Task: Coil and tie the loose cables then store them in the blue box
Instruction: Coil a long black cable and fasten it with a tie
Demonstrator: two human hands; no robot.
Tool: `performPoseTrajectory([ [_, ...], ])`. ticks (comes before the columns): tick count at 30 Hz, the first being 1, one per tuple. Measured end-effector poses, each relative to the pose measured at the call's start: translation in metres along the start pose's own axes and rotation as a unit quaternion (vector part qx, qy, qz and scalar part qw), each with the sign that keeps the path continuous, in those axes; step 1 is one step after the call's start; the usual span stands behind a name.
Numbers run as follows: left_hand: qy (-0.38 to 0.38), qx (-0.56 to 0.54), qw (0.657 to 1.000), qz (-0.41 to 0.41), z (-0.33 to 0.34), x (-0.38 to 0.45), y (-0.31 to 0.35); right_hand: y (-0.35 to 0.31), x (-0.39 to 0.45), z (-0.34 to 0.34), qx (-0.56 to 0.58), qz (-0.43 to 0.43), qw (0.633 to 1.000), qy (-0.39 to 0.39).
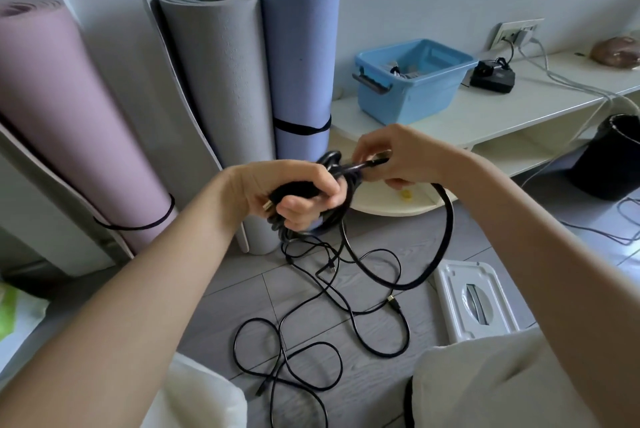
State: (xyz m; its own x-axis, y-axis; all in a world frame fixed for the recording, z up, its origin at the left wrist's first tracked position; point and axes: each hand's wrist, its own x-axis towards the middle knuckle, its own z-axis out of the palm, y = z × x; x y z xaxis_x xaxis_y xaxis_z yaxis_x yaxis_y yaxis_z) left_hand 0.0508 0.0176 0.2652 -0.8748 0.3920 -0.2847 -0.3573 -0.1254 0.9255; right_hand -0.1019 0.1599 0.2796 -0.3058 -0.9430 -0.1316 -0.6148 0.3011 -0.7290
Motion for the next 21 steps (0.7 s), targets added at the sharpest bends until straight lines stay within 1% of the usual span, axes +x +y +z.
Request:
performPoseTrajectory([
  [2, 0.067, -0.021, 0.997, 0.028, -0.012, -0.004, -0.002, 0.008, -0.003, -0.005, -0.021, 0.044, 0.998, -0.045],
  [3, 0.108, -0.029, 0.993, 0.037, -0.019, -0.008, -0.003, 0.013, -0.004, -0.008, -0.003, 0.061, 0.997, -0.046],
  [4, 0.147, -0.035, 0.987, 0.045, -0.025, -0.012, -0.004, 0.017, -0.006, -0.011, 0.033, 0.073, 0.996, -0.025],
  [6, 0.217, -0.046, 0.973, 0.063, -0.035, -0.017, -0.007, 0.024, -0.005, -0.012, 0.132, 0.094, 0.986, 0.046],
  [8, 0.281, -0.040, 0.957, 0.053, -0.039, -0.016, -0.012, 0.027, -0.003, -0.013, 0.248, 0.114, 0.955, 0.113],
  [9, 0.312, -0.024, 0.949, 0.030, -0.040, -0.015, -0.015, 0.031, 0.000, -0.015, 0.326, 0.117, 0.925, 0.156],
  [10, 0.341, -0.002, 0.940, 0.002, -0.042, -0.013, -0.020, 0.034, 0.000, -0.018, 0.416, 0.119, 0.878, 0.205],
  [11, 0.368, 0.019, 0.929, -0.028, -0.043, -0.013, -0.026, 0.036, 0.000, -0.021, 0.504, 0.123, 0.816, 0.255],
  [12, 0.391, 0.031, 0.918, -0.053, -0.044, -0.014, -0.032, 0.038, -0.001, -0.025, 0.565, 0.120, 0.758, 0.303],
  [13, 0.412, 0.032, 0.908, -0.069, -0.046, -0.015, -0.036, 0.038, -0.001, -0.029, 0.590, 0.114, 0.722, 0.344],
  [14, 0.431, 0.022, 0.899, -0.075, -0.047, -0.015, -0.040, 0.038, -0.001, -0.030, 0.580, 0.112, 0.715, 0.374],
  [15, 0.448, 0.010, 0.891, -0.074, -0.047, -0.015, -0.041, 0.037, 0.000, -0.030, 0.546, 0.116, 0.734, 0.388],
  [16, 0.461, 0.006, 0.885, -0.068, -0.047, -0.015, -0.040, 0.035, 0.002, -0.027, 0.500, 0.125, 0.766, 0.384],
  [18, 0.480, 0.011, 0.877, -0.034, -0.045, -0.011, -0.036, 0.029, 0.006, -0.017, 0.425, 0.146, 0.830, 0.331],
  [19, 0.486, 0.010, 0.874, -0.006, -0.042, -0.008, -0.032, 0.026, 0.007, -0.012, 0.412, 0.151, 0.848, 0.298],
  [21, 0.490, -0.008, 0.871, 0.047, -0.032, -0.001, -0.025, 0.021, 0.009, -0.002, 0.419, 0.147, 0.862, 0.244],
])
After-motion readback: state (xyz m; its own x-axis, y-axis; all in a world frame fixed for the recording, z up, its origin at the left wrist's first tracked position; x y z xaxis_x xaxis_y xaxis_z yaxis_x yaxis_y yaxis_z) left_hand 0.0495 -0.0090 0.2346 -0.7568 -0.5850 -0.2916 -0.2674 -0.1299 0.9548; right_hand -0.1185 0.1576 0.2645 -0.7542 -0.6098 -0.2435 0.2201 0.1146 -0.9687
